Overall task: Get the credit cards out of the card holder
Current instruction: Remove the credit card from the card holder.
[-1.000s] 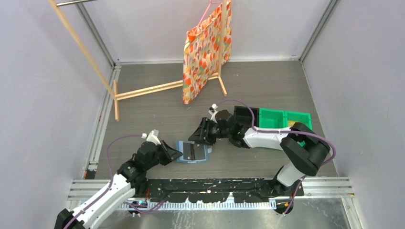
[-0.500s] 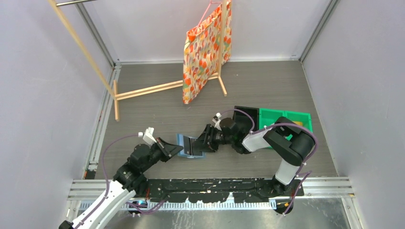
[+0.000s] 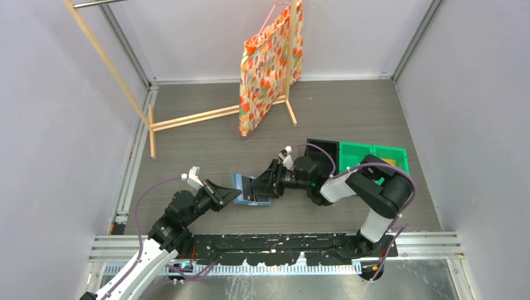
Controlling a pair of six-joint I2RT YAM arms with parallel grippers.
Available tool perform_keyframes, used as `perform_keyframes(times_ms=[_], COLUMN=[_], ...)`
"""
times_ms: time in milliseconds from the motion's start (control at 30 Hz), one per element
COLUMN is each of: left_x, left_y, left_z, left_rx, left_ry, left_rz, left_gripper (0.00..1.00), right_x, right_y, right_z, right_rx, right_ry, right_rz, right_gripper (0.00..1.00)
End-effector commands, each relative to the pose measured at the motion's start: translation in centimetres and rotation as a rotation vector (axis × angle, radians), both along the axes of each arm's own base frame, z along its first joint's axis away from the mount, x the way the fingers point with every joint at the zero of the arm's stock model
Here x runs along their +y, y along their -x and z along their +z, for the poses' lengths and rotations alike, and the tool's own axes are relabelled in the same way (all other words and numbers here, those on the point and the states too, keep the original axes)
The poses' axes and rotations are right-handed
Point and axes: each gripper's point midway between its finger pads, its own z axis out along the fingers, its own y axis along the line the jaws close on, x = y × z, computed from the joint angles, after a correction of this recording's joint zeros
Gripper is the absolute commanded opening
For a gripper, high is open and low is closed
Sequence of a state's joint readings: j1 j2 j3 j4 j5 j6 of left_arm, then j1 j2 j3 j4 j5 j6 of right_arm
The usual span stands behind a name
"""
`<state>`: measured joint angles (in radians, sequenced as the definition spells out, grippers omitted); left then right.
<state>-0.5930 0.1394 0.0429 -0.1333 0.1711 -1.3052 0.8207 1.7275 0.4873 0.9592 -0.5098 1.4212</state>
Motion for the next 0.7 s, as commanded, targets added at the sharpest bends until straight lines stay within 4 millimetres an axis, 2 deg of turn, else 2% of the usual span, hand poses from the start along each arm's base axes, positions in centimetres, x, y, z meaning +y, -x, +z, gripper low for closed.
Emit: perform_keyframes(times_ms=[0, 100, 333, 667], left_x=[-0.9, -1.1, -1.4, -1.2], left_y=[0.6, 0.5, 0.1, -0.2], left_z=[0.4, 0.9, 4.0, 5.3], left_rx=[0.007, -0.003, -0.072, -0.098], left_ry=[0.066, 0.085, 0.187, 0.231], left_rz=[-0.054, -0.06, -0.056, -0.033], left_gripper=[0.01, 0.0, 0.01, 0.01], right_x=[0.3, 0.2, 0.1, -1.0], right_y=[-0.1, -0.2, -0.2, -0.1], right_z=[2.3, 2.5, 2.4, 1.8], right_rx=[-0.079, -0.085, -0.086, -0.115], right_ry=[-0.015, -0.011, -0.012, 0.075], right_rz=[0.015, 0.01, 0.001, -0.018], right_gripper=[0.57, 0.57, 0.58, 0.59])
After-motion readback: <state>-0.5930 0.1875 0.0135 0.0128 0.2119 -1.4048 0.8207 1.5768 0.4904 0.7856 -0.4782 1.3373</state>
